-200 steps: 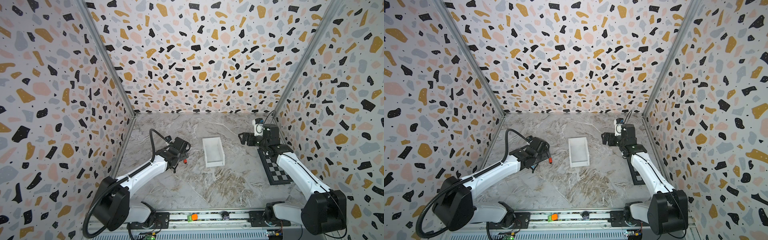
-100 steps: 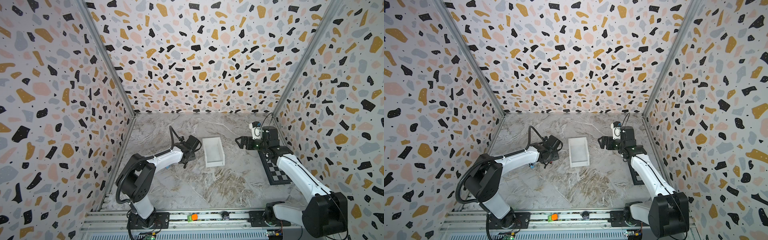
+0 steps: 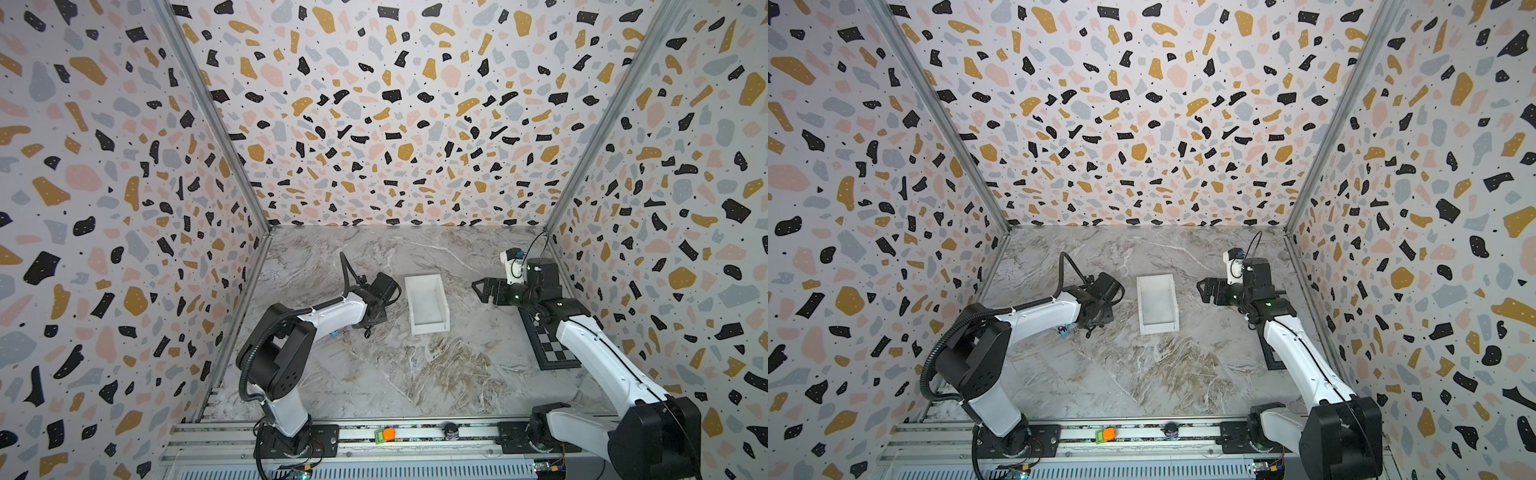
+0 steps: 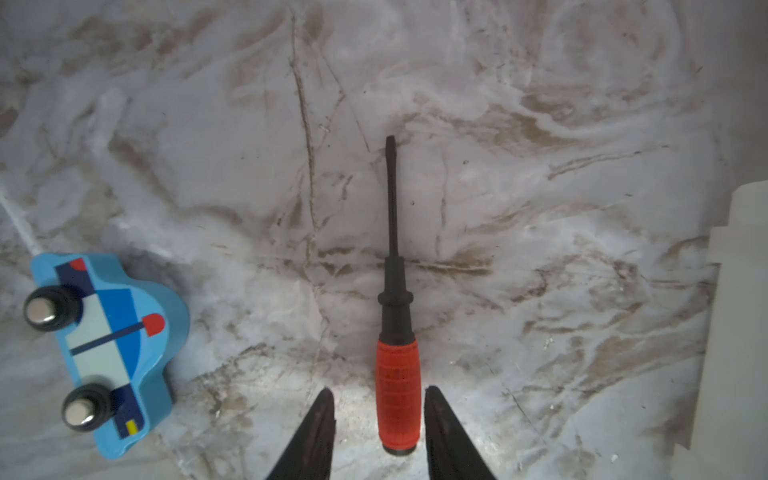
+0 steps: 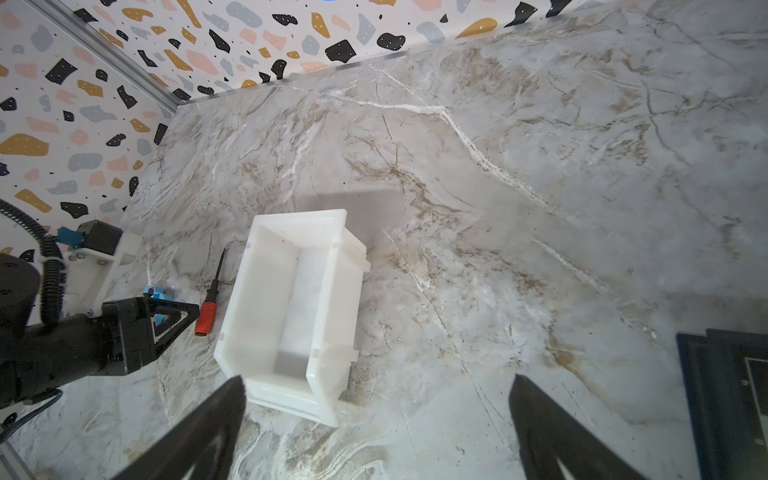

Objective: Put the screwdriver in the bin
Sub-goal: 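Lower the left gripper and close it on the screwdriver's red handle, then lift the screwdriver with the left gripper and carry it over the white bin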

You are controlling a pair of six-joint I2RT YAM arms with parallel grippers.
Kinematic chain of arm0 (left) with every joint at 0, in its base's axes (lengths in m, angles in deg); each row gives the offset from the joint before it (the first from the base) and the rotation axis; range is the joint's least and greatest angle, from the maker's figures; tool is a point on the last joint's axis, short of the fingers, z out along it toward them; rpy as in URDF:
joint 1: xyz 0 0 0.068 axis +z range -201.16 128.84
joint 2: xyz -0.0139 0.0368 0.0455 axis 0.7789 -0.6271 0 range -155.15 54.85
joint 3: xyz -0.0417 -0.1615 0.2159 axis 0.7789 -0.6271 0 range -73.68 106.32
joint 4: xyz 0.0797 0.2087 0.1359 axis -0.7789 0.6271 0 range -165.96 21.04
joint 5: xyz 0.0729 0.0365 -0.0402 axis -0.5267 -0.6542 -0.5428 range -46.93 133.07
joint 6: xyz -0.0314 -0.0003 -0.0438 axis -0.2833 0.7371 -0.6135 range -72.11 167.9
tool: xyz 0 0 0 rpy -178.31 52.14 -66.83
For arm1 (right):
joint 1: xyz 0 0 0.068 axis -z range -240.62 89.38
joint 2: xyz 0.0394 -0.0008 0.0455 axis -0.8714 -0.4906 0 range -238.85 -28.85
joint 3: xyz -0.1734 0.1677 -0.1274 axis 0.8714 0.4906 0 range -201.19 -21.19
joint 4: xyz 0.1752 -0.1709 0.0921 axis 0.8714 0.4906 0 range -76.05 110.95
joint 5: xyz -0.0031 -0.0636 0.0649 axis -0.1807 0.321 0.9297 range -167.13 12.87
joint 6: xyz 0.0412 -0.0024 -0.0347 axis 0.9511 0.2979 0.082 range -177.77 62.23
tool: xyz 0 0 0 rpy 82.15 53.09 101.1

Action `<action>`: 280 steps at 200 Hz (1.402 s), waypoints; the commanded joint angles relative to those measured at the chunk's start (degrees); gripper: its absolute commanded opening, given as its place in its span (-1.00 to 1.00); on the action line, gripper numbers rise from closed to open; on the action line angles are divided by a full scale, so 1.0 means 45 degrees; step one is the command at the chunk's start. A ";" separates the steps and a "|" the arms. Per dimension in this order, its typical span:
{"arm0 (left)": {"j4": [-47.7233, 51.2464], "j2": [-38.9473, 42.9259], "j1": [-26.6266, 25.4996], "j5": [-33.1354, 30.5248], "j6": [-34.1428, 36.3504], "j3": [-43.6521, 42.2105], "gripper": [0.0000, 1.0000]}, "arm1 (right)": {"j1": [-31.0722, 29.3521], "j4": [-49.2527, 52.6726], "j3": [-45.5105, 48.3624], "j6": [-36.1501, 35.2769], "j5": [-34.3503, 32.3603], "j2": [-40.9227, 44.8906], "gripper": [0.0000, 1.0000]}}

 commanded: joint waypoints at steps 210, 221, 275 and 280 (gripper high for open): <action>-0.0944 -0.1179 0.0475 0.0432 0.1599 -0.0178 -0.85 | 0.0093 0.0645 -0.0188 -0.0038 -0.0023 0.0456 0.98; -0.0646 -0.0942 0.0475 0.0394 0.1700 0.0061 -0.93 | 0.0092 0.0683 -0.0226 -0.0039 -0.0037 0.0468 0.98; 0.0356 0.1213 -0.0224 0.0583 0.1850 0.2082 -1.00 | 0.0093 0.0849 -0.0512 0.0030 0.0138 0.0520 0.99; 0.0509 0.1278 -0.0431 0.0562 0.1891 0.2442 -1.00 | 0.0093 0.0878 -0.0571 0.0032 0.0170 0.0506 0.98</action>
